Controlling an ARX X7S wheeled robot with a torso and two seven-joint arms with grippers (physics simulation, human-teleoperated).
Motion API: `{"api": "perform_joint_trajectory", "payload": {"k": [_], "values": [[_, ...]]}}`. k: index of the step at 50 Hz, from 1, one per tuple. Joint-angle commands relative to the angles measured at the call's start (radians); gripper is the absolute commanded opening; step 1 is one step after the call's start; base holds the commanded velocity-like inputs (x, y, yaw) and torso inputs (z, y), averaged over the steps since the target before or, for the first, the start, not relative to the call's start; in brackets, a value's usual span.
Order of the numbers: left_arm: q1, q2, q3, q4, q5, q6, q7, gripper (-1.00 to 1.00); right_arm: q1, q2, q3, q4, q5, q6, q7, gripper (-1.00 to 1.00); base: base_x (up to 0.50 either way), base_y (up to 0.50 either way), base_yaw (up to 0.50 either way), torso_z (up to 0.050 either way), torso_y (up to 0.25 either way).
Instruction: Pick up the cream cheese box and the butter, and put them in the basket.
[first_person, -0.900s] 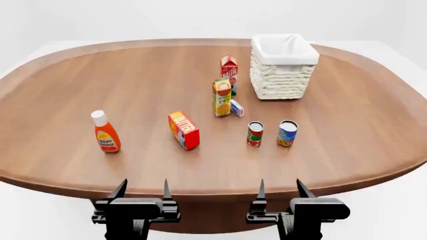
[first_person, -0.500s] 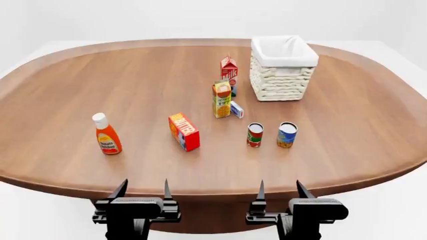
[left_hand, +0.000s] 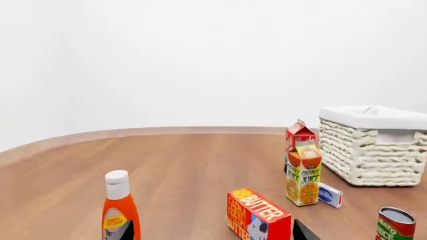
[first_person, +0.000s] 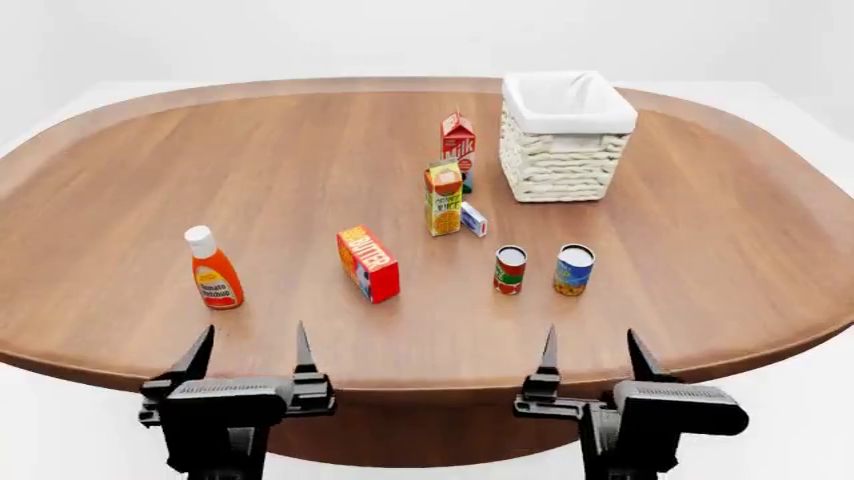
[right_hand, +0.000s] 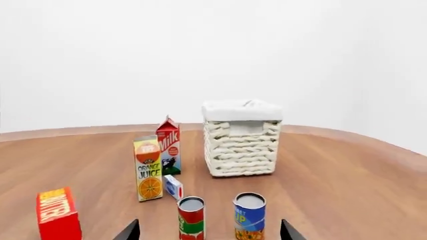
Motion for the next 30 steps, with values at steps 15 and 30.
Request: {"api": "perform_joint_trajectory", "payload": {"k": [15, 30], "values": [[0.07, -0.059, -0.174, 0.584, 0.101, 0.084, -0.129, 1.0, -0.002, 0.086, 0.179, -0.552, 0.093, -0.186, 0.067, 1.0, 0.01, 0.0, 0.0, 0.0, 0.0], [0.056, -0.075, -0.137, 0.611, 0.1, 0.065, -0.128, 1.0, -0.013, 0.116, 0.101, -0.593, 0.1, -0.164, 0.031, 1.0, 0.42, 0.0, 0.0, 0.0, 0.0]]}}
